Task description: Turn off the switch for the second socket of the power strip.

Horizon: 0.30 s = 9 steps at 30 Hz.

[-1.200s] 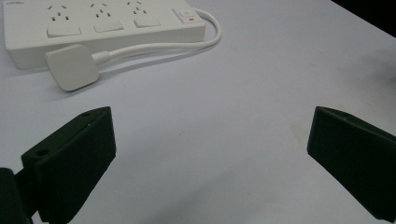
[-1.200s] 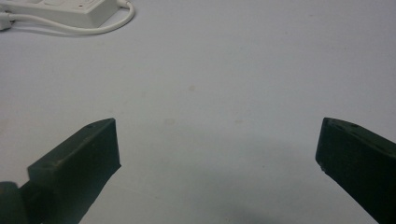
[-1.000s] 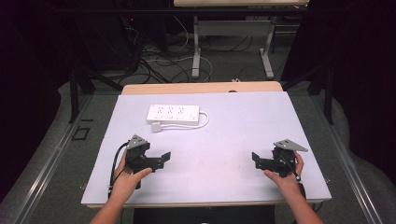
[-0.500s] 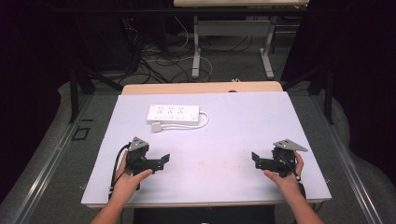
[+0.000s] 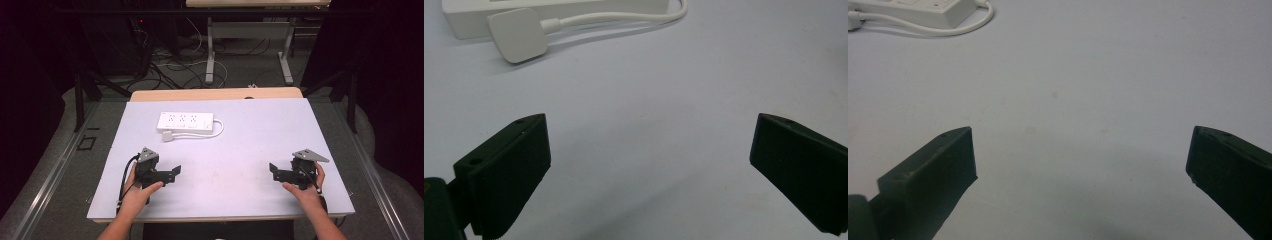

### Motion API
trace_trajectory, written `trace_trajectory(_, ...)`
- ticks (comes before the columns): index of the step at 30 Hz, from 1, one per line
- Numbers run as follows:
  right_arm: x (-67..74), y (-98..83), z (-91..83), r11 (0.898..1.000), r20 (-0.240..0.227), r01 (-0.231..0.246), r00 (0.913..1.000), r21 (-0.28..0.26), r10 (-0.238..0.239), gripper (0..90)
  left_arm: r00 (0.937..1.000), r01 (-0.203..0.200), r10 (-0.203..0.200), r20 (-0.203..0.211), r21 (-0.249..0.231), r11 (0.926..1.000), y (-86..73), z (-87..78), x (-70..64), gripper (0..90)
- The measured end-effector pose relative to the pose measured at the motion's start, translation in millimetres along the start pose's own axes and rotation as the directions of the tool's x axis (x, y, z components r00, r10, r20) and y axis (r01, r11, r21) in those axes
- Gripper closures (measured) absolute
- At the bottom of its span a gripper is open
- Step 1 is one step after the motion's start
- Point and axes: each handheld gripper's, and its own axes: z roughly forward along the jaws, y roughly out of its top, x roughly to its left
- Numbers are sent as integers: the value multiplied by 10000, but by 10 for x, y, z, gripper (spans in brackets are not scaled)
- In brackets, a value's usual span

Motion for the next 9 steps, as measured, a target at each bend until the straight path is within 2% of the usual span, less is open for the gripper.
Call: trace_trajectory(9, -3, 0, 1, 10000, 14, 0, 10000, 11, 0, 0, 10000, 39, -39, 7, -10, 10000, 0, 1, 1, 28)
